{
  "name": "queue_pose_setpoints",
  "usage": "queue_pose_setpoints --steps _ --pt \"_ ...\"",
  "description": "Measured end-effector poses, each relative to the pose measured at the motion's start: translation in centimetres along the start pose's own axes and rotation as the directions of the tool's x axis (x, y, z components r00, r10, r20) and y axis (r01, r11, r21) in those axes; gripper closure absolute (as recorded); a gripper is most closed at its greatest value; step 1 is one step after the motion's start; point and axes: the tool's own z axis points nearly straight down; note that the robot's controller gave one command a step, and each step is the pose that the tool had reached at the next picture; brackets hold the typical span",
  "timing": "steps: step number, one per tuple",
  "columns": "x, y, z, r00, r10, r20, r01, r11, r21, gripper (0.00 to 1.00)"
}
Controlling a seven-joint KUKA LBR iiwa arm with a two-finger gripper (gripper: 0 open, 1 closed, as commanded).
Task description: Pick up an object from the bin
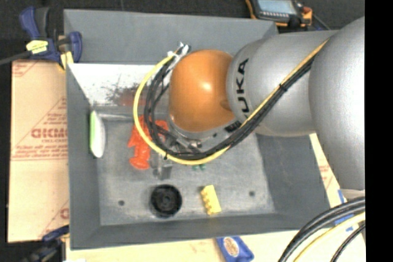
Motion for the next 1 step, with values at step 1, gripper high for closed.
queue_pose_setpoints --steps 1 --pt "0.00 0.14 -0.02 1.000 0.000 0.000 0.000 1.000 -0.002 0.00"
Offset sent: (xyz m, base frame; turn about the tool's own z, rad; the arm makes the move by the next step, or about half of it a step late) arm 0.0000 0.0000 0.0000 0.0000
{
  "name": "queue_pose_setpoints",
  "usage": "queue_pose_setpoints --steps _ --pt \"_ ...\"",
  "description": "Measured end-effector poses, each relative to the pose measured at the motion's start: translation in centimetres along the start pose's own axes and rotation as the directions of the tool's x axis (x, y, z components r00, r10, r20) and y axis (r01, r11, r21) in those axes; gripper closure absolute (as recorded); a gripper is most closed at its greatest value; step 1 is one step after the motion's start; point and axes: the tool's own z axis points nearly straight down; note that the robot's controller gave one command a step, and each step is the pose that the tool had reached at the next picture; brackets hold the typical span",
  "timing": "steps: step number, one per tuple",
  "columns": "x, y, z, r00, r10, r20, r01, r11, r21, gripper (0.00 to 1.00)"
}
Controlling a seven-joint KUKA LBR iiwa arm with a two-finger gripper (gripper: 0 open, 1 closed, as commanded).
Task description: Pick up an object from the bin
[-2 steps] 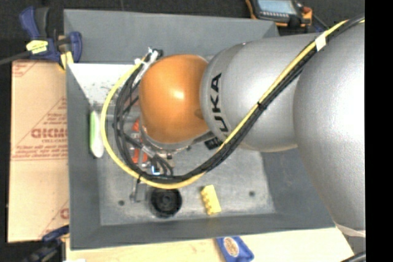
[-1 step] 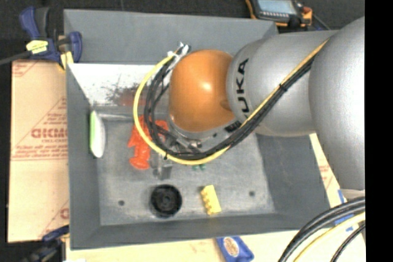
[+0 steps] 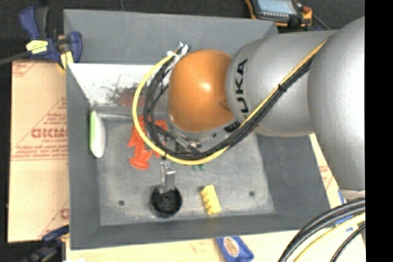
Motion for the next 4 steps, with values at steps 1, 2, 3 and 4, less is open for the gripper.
queue_pose_setpoints --steps 1,2,3,4 --pt "0.0 0.0 0.0 1.000 0.000 0.000 0.000 1.000 0.000 0.00" --pt "-0.8 0.4 -0.7 1.000 -0.013 0.004 0.013 1.000 0.000 0.00" --pt "0.4 0.3 3.7 0.993 -0.116 0.011 0.116 0.993 0.002 0.00" --pt "2.2 -0.2 6.6 0.925 -0.380 0.003 0.380 0.925 0.000 0.00"
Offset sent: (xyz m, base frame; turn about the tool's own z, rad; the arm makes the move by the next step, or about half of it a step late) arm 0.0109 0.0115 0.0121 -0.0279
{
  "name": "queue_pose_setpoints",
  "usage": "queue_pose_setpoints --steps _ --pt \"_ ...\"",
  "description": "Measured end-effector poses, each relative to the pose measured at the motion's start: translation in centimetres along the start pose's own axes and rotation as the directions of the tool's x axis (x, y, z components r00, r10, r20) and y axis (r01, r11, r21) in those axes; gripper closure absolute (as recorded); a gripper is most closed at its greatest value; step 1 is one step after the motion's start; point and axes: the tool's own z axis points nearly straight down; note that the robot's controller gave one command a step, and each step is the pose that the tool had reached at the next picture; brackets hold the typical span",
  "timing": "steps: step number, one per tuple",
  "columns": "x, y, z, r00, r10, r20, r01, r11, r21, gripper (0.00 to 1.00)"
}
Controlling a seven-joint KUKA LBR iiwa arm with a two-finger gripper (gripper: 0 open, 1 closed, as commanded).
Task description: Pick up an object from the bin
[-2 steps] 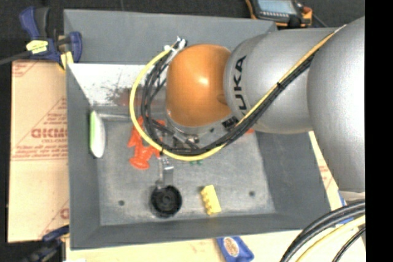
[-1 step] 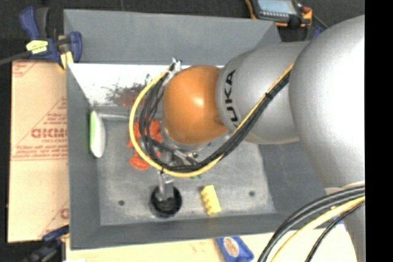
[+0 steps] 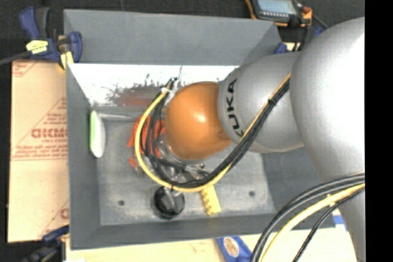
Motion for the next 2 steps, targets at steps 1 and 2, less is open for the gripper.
queue_pose_setpoints --steps 1,2 --pt "3.23 -0.76 0.70 0.914 -0.406 -0.003 0.406 0.914 0.000 1.00" --pt "3.23 -0.76 0.70 0.914 -0.405 -0.004 0.405 0.914 0.000 1.00"
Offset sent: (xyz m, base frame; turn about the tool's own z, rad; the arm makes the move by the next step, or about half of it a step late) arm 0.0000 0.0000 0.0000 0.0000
